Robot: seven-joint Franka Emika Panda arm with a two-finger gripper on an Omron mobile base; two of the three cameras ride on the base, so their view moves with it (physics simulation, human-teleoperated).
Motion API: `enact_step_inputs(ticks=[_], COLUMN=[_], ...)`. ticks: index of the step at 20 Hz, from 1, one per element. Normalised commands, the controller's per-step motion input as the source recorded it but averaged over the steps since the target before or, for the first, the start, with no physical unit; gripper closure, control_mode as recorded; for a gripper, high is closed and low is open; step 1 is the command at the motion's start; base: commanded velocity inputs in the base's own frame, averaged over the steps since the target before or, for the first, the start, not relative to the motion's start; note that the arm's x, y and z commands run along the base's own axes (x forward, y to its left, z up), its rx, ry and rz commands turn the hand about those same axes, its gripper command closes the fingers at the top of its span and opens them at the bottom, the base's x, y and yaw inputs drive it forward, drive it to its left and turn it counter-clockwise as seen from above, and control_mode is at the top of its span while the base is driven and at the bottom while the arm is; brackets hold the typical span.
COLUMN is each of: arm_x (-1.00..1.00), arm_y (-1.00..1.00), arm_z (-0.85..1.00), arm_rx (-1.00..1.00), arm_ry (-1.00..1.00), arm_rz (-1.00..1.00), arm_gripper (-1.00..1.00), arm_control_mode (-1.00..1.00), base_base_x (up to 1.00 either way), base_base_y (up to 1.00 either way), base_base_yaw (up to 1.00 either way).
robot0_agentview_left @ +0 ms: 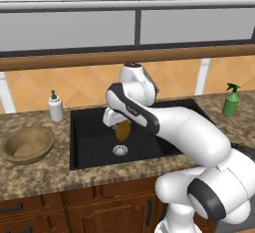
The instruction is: Pick the avocado from the sink and place it in the bowl. Then pick the bowl and place it in the microwave. Then close the microwave door and press the start button.
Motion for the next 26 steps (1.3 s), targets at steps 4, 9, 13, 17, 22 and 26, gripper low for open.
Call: enact_step_inputs(ticks=[4, 9, 13, 17, 22, 26], arm_x=[0.5, 0.41, 0.57, 0.52, 0.45, 0.47], arm_y=[1.0, 0.95, 0.91, 0.96, 0.97, 0.9], arm_z=[-0.32, -0.04, -0.19, -0.07, 0.0, 0.03], arm_rx=[0.03, 0.08, 0.06, 0.03, 0.02, 0.0], arm_ry=[-0.17, -0.11, -0.26, -0.21, 0.02, 0.12], arm_rz=[0.56, 0.59, 0.54, 0.36, 0.15, 0.03], arm_gripper=[1.0, 1.0, 1.0, 1.0, 1.0, 1.0], arm_control_mode=[-1.0, -1.0, -1.0, -1.0, -1.0, -1.0], base_base_x=[0.0, 0.0, 0.0, 0.0, 0.0, 0.0], base_base_y=[0.0, 0.0, 0.0, 0.0, 0.0, 0.0], base_base_yaw=[0.0, 0.0, 0.0, 0.0, 0.0, 0.0])
